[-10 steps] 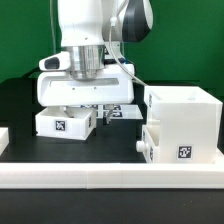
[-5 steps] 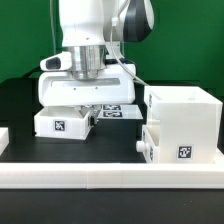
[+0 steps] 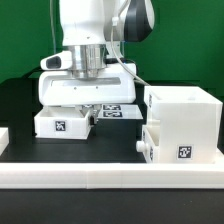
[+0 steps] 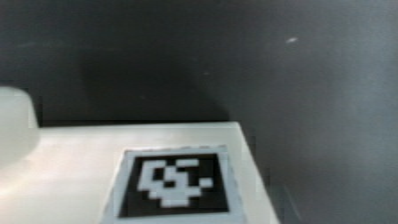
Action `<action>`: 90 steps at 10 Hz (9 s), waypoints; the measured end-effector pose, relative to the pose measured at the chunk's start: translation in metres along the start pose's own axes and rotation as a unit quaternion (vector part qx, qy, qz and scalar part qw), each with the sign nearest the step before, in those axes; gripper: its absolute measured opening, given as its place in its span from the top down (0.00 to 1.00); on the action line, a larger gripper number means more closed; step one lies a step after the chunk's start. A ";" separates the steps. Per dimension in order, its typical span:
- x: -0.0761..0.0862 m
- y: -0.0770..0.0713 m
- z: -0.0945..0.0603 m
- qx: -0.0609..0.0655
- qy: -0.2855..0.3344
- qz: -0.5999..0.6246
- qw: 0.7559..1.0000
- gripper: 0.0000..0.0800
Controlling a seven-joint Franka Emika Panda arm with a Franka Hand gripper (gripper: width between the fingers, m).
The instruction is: Assemble drawer
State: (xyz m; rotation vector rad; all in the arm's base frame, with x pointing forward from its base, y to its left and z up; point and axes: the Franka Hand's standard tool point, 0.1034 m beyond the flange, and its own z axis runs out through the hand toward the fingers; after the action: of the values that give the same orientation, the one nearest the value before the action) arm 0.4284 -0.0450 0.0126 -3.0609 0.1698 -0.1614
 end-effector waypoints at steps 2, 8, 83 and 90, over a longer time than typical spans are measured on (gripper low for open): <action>0.018 -0.013 -0.013 0.006 -0.003 -0.015 1.000 0.94; 0.075 -0.047 -0.036 0.030 -0.020 -0.062 0.997 0.94; 0.100 -0.067 -0.038 -0.008 -0.048 -0.714 0.699 0.21; 0.132 0.000 -0.102 -0.033 -0.064 -0.725 0.685 0.19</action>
Offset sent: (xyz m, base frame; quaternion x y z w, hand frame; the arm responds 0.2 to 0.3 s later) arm 0.0475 0.0238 0.0396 -0.0124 -0.0462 -0.0401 0.9981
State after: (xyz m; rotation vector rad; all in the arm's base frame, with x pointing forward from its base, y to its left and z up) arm 0.5482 -0.0669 0.1272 -2.3482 -2.2150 0.0123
